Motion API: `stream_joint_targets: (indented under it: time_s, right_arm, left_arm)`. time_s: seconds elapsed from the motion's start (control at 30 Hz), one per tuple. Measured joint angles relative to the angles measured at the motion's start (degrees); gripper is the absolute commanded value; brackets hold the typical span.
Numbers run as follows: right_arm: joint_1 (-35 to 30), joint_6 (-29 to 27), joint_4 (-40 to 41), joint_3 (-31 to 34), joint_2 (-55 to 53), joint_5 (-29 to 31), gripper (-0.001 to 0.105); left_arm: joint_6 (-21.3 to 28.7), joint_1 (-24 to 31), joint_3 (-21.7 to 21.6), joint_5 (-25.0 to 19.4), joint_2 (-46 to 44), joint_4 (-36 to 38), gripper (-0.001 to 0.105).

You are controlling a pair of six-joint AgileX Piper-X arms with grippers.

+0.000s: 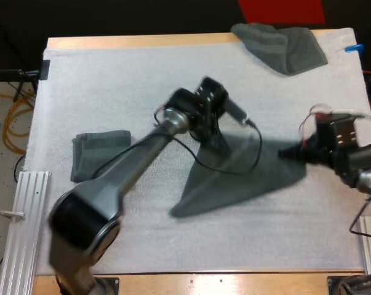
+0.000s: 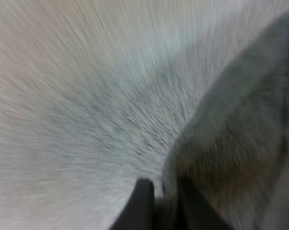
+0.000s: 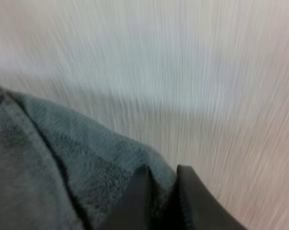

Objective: Pick towel from pile fold and stack

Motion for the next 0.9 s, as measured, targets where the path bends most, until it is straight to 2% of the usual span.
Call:
stream_joint_targets:
  time_s: [0.2,0.3,0.4,0.53,0.7,0.9]
  right_arm:
    - [0.0,-7.7,-2.6,-7.1,-11.3,1.4,0.000]
    - [0.0,-11.5,-2.9,-7.5,-16.8,-3.2,0.000]
    - [0.2,-12.9,-2.9,-7.3,-20.4,-4.4,0.000]
    - [0.5,-12.4,-2.6,-7.1,-21.0,-5.0,0.000]
    - [2.6,-7.8,-0.5,-7.1,-24.5,-6.5,0.000]
    - [8.7,-4.7,10.0,-8.6,-29.9,-6.6,0.000]
  left_arm:
    - [0.0,0.8,-1.9,0.0,-17.0,-0.4,0.000]
    - [0.2,0.9,-1.6,0.0,-24.9,-1.0,0.000]
    - [0.4,1.3,-0.2,0.0,-31.0,-2.1,0.000]
    - [0.4,2.1,2.3,0.6,-33.6,-1.6,0.000]
    - [0.4,1.6,3.5,0.4,-34.9,5.7,0.000]
    - [-2.0,0.7,5.2,0.4,-40.4,11.3,0.000]
